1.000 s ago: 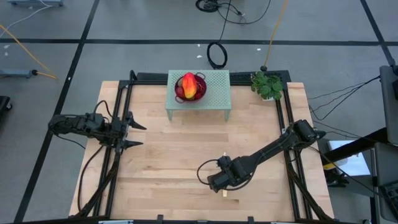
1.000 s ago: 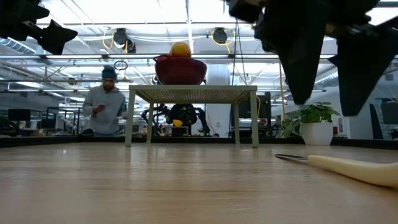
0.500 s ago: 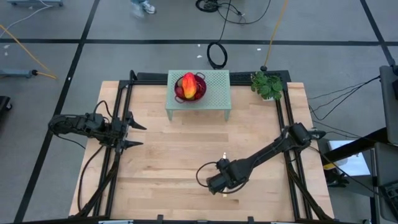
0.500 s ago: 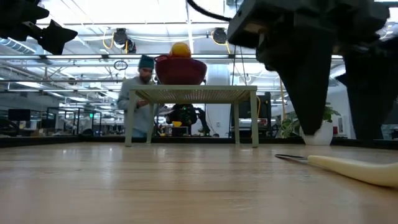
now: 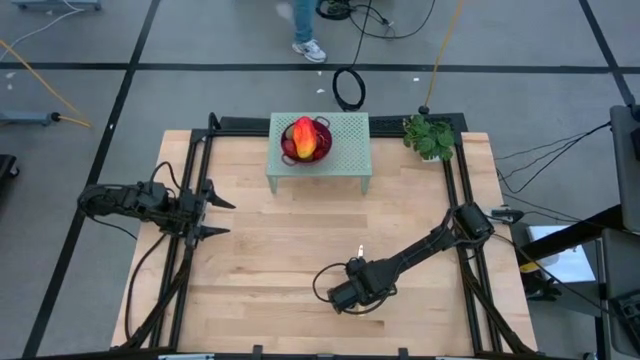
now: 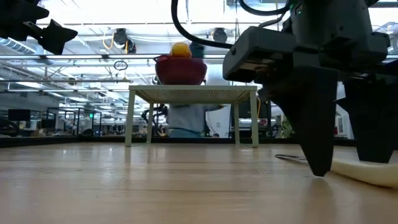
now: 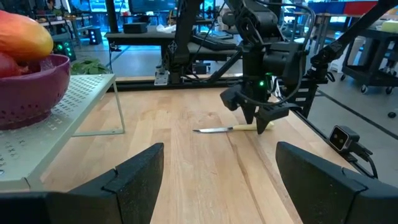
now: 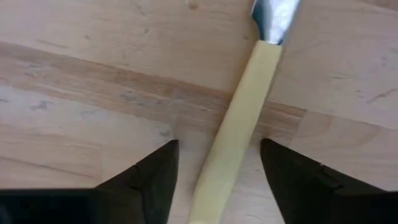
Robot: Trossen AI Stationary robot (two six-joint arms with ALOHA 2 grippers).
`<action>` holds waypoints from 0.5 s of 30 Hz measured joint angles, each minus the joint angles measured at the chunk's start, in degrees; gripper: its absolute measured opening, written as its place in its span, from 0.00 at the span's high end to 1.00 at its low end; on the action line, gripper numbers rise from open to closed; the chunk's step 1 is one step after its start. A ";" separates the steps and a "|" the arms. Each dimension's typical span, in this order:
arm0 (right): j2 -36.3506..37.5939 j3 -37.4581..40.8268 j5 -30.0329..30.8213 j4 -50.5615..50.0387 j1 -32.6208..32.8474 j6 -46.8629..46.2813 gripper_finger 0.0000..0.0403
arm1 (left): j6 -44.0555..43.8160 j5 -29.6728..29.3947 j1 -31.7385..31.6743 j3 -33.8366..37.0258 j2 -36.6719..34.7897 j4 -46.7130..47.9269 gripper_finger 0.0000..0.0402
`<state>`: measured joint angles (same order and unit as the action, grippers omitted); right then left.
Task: Pick & Place Fruit
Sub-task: Put the table knife on the shelf
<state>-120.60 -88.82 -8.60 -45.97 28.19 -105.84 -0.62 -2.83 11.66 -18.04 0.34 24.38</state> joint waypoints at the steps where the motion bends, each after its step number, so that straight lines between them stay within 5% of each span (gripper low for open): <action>1: 0.00 0.00 0.00 -0.18 0.06 -0.36 0.46 | -0.04 0.00 0.00 0.00 0.00 -0.09 0.23; 15: 0.28 0.20 -0.48 -0.36 0.61 -3.17 0.85 | 0.09 0.00 0.00 -0.02 0.00 0.00 0.23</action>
<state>-120.31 -88.62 -9.08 -46.32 28.80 -109.01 -0.53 -2.83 11.66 -18.06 0.34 24.38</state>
